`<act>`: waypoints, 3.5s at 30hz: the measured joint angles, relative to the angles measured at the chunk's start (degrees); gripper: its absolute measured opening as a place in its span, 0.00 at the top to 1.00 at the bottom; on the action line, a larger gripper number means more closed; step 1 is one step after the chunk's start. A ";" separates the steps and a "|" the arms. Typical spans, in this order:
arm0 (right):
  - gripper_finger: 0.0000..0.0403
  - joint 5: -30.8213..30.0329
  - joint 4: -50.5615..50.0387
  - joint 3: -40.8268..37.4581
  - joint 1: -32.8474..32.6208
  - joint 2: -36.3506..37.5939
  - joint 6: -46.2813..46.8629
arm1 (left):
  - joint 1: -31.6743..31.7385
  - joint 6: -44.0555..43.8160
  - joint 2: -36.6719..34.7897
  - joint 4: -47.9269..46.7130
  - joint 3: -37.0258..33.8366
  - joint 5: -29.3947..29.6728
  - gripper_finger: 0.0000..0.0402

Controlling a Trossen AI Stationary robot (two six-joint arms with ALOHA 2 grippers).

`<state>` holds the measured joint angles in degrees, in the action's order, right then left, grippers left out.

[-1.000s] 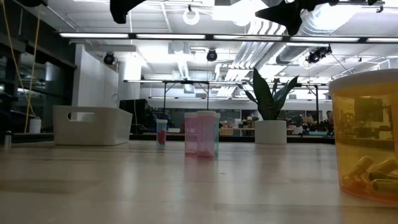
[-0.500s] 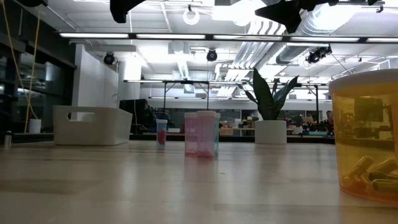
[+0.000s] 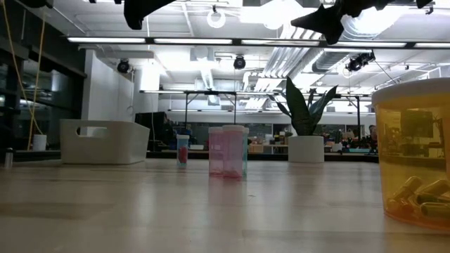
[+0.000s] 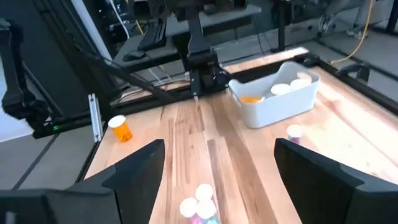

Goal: Pick and place medicine bottles into bin by pill shape (circle, oval)
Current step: Put the bottom pink tablet bottle into the transparent bin

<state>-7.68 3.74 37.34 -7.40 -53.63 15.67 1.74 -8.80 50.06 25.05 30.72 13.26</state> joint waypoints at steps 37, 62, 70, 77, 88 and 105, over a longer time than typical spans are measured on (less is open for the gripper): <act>0.27 9.70 -16.74 13.68 -28.34 -37.66 8.50 | 0.11 0.02 -0.02 -0.45 0.00 0.00 0.27; 0.37 5.30 -14.61 13.68 -29.42 -40.26 8.90 | 0.11 0.01 -0.02 -0.85 0.00 2.51 0.27; 0.53 5.16 -14.61 13.68 -29.42 -40.25 8.93 | 0.11 0.02 -0.02 -0.85 0.00 2.56 0.27; 0.59 6.51 -14.69 13.68 -29.41 -40.24 8.96 | 0.11 0.02 -0.02 -0.85 0.00 2.56 0.27; 0.66 6.82 -15.07 13.68 -29.42 -40.24 9.96 | 0.11 0.02 -0.02 -0.82 0.00 2.56 0.27; 0.67 6.41 -14.00 13.66 -29.39 -39.70 10.02 | 0.09 0.02 -0.02 -0.82 0.00 2.56 0.27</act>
<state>-1.27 -10.26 51.00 -36.80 -93.33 25.69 1.83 -8.78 50.04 24.23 30.72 15.81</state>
